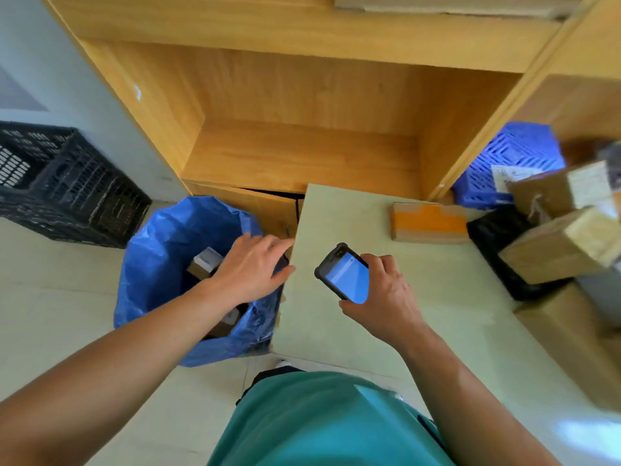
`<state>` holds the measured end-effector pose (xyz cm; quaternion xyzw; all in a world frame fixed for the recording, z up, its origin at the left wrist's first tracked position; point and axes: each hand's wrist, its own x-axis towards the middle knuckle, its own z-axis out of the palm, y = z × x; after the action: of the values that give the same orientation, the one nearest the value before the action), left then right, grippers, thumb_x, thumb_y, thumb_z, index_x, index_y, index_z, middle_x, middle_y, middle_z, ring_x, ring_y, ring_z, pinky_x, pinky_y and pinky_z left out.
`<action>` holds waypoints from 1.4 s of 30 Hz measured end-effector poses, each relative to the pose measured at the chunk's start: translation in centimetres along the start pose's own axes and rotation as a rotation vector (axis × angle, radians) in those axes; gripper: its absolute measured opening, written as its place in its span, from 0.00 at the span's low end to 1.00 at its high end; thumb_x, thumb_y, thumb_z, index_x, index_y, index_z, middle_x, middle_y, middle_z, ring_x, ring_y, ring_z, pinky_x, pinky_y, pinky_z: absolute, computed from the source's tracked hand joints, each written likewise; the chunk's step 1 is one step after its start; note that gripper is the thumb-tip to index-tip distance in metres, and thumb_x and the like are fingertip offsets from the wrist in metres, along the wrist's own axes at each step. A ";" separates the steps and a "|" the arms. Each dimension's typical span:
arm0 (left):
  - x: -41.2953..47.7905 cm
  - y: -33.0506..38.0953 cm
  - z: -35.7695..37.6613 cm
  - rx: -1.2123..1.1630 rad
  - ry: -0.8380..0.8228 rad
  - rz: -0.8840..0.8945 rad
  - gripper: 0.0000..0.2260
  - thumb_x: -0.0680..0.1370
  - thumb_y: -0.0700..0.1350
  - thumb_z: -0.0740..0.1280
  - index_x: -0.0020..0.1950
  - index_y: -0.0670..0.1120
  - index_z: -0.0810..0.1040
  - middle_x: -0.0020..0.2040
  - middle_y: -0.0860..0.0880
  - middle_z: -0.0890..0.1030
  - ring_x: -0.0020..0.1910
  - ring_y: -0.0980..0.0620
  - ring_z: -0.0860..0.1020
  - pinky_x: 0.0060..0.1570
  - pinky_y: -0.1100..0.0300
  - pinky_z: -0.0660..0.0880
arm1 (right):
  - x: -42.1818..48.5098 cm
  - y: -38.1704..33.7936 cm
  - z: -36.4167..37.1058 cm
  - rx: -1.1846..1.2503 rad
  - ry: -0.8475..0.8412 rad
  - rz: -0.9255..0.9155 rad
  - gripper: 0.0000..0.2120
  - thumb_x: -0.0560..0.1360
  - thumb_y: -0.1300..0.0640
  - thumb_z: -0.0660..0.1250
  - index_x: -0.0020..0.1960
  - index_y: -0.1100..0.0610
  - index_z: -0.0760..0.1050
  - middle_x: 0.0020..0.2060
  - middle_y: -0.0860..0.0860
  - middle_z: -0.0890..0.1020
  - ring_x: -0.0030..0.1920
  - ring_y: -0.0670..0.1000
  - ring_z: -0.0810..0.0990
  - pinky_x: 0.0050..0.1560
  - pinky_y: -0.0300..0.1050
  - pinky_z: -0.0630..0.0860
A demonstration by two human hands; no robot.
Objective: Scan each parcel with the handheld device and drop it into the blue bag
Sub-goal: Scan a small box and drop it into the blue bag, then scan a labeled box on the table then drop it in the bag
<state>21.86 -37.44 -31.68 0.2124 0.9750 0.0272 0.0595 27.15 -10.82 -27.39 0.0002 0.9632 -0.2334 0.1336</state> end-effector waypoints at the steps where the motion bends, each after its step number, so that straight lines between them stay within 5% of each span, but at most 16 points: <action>1: 1.3 1.8 0.0 -0.019 0.012 0.046 0.23 0.82 0.61 0.60 0.70 0.48 0.75 0.57 0.48 0.82 0.55 0.46 0.81 0.53 0.46 0.78 | -0.6 1.8 -0.8 0.013 0.015 0.030 0.39 0.66 0.44 0.76 0.71 0.50 0.64 0.57 0.48 0.69 0.56 0.53 0.74 0.53 0.50 0.76; 4: 4.9 7.2 0.3 -0.094 0.012 0.152 0.08 0.81 0.50 0.66 0.53 0.47 0.81 0.44 0.50 0.82 0.45 0.46 0.81 0.37 0.53 0.76 | -2.6 6.9 -2.9 0.047 0.059 0.131 0.38 0.66 0.44 0.76 0.71 0.50 0.64 0.57 0.48 0.68 0.55 0.53 0.74 0.52 0.49 0.76; 8: 9.3 14.6 0.5 -0.110 -0.033 0.251 0.05 0.79 0.45 0.64 0.46 0.48 0.79 0.41 0.50 0.79 0.42 0.45 0.79 0.34 0.53 0.75 | -5.7 13.1 -4.9 0.093 0.116 0.253 0.39 0.66 0.43 0.76 0.72 0.50 0.63 0.58 0.49 0.69 0.55 0.53 0.74 0.51 0.50 0.76; 12: 13.4 22.6 0.3 -0.118 -0.050 0.355 0.09 0.81 0.47 0.60 0.54 0.49 0.80 0.49 0.50 0.81 0.50 0.45 0.78 0.40 0.56 0.69 | -9.3 19.1 -6.9 0.105 0.176 0.387 0.39 0.66 0.42 0.75 0.72 0.49 0.64 0.56 0.48 0.68 0.53 0.53 0.74 0.48 0.48 0.76; 15: 16.8 28.9 0.2 -0.071 -0.025 0.478 0.12 0.81 0.48 0.65 0.64 0.51 0.77 0.58 0.51 0.79 0.57 0.46 0.75 0.46 0.54 0.74 | -12.5 23.7 -8.7 0.113 0.221 0.495 0.39 0.66 0.42 0.75 0.72 0.49 0.62 0.56 0.47 0.67 0.54 0.53 0.74 0.49 0.49 0.75; 18: 20.1 35.9 0.2 -0.032 0.020 0.555 0.23 0.77 0.55 0.71 0.70 0.53 0.73 0.69 0.48 0.73 0.68 0.45 0.70 0.57 0.46 0.77 | -15.6 27.8 -10.1 0.138 0.260 0.593 0.38 0.66 0.42 0.75 0.71 0.49 0.63 0.54 0.47 0.66 0.53 0.52 0.73 0.51 0.49 0.76; 25: 26.7 48.7 -1.5 0.046 0.078 0.519 0.37 0.74 0.68 0.67 0.79 0.56 0.61 0.82 0.44 0.56 0.79 0.38 0.55 0.72 0.32 0.63 | -19.4 33.2 -11.2 0.188 0.283 0.722 0.36 0.65 0.40 0.74 0.67 0.47 0.63 0.54 0.47 0.68 0.51 0.50 0.73 0.50 0.50 0.79; 33: 30.9 50.6 -1.4 0.069 -0.094 0.295 0.38 0.78 0.64 0.66 0.81 0.66 0.46 0.83 0.44 0.36 0.79 0.30 0.52 0.72 0.33 0.64 | -19.3 35.4 -11.4 0.214 0.288 0.750 0.33 0.67 0.40 0.74 0.65 0.48 0.64 0.53 0.48 0.67 0.50 0.50 0.72 0.47 0.46 0.76; 38: 30.0 49.5 -1.7 0.098 -0.154 0.314 0.45 0.76 0.60 0.70 0.78 0.70 0.38 0.82 0.39 0.40 0.76 0.31 0.55 0.69 0.34 0.65 | -17.4 35.2 -11.6 0.217 0.288 0.697 0.36 0.66 0.39 0.75 0.67 0.47 0.62 0.54 0.47 0.67 0.50 0.49 0.72 0.47 0.45 0.75; 42: 28.8 46.3 -1.7 0.087 -0.154 0.375 0.48 0.72 0.58 0.75 0.80 0.67 0.43 0.79 0.42 0.47 0.75 0.34 0.56 0.68 0.36 0.67 | -16.1 34.3 -11.5 0.221 0.298 0.640 0.40 0.65 0.40 0.76 0.70 0.46 0.61 0.56 0.47 0.67 0.50 0.49 0.71 0.45 0.44 0.74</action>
<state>14.66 16.59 -29.39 0.3942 0.9111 -0.0206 0.1188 41.88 25.91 -28.83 0.3498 0.8922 -0.2798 0.0574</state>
